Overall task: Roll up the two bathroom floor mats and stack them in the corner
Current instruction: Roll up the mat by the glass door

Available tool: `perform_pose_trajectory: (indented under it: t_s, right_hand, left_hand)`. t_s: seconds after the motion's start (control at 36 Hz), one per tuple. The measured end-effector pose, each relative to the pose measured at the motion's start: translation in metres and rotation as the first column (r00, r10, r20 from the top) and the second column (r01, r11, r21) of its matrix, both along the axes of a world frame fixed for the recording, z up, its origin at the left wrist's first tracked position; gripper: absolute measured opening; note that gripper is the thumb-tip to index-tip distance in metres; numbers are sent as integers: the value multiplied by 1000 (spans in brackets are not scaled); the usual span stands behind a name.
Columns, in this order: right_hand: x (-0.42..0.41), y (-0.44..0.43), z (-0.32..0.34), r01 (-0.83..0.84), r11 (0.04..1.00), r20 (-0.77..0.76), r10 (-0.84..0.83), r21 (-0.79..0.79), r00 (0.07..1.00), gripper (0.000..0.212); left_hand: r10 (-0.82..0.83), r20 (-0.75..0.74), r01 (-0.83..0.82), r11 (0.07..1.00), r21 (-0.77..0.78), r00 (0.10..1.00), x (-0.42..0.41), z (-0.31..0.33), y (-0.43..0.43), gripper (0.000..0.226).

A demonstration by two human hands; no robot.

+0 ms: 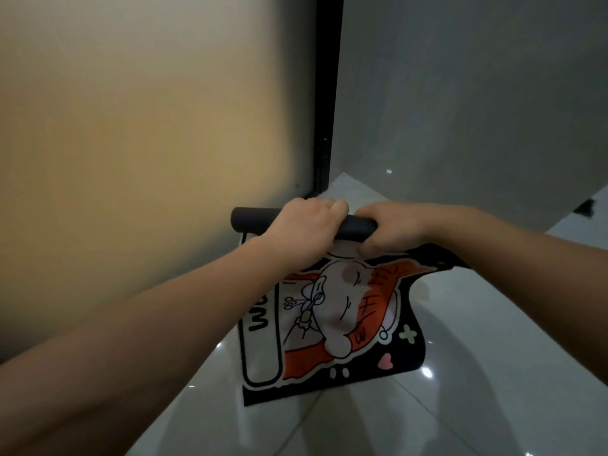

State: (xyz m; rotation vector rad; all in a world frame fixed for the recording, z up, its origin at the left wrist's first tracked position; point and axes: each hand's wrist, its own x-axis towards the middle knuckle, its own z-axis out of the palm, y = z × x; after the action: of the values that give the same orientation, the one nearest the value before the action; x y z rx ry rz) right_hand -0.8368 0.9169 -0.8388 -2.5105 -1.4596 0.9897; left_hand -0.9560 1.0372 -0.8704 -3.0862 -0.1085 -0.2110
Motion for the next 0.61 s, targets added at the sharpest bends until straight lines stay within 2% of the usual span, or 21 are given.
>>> perform_pose_trajectory:
  t_s: [0.06,0.11,0.17,0.19,0.22,0.28,0.33,0.36,0.42,0.47,0.56,0.61]
  right_hand:
    - [0,1,-10,17,999,-3,-17,33,1000,17]
    - [-4,0,-20,13,999,86,-18,51,996,10]
    - [-13,-2,-27,-75,994,275,52,77,960,13]
    - [-18,-3,-29,-157,983,398,106,98,911,18]
    - [-23,-4,-30,-239,963,507,146,123,850,23]
    - [-31,-4,-29,-357,917,626,174,178,760,27]
    - [-34,-2,-29,-407,889,670,172,210,722,26]
    - [-34,-2,-29,-421,880,684,168,221,710,24]
    - [-35,-1,-31,-443,869,712,166,222,682,23]
    - [-34,-1,-32,-438,875,704,179,205,687,29]
    - [-28,0,-23,-363,923,576,229,127,785,36]
    - [-20,0,-16,-283,959,440,250,10,863,38]
  left_hand:
    - [-21,26,20,1000,21,999,-1,-5,-2,25]
    - [-4,-33,3,1000,-17,999,-3,-9,-3,25]
    - [35,-175,-48,996,-71,984,-3,-7,1,30]
    - [45,-263,-70,994,-88,964,-2,-4,4,35]
    - [49,-357,-102,986,-132,933,-2,-2,8,39]
    - [30,-496,-227,912,-341,868,-2,2,15,46]
    - [-3,-511,-300,806,-510,860,-3,1,19,50]
    - [-7,-499,-300,792,-532,867,-3,0,19,47]
    - [15,-478,-287,816,-502,878,-4,-2,16,37]
    - [72,-418,-244,895,-373,905,-6,-4,11,32]
    - [95,-215,-122,986,-115,972,-11,-12,4,26]
    - [46,-108,-51,998,-36,993,-13,-18,-2,21]
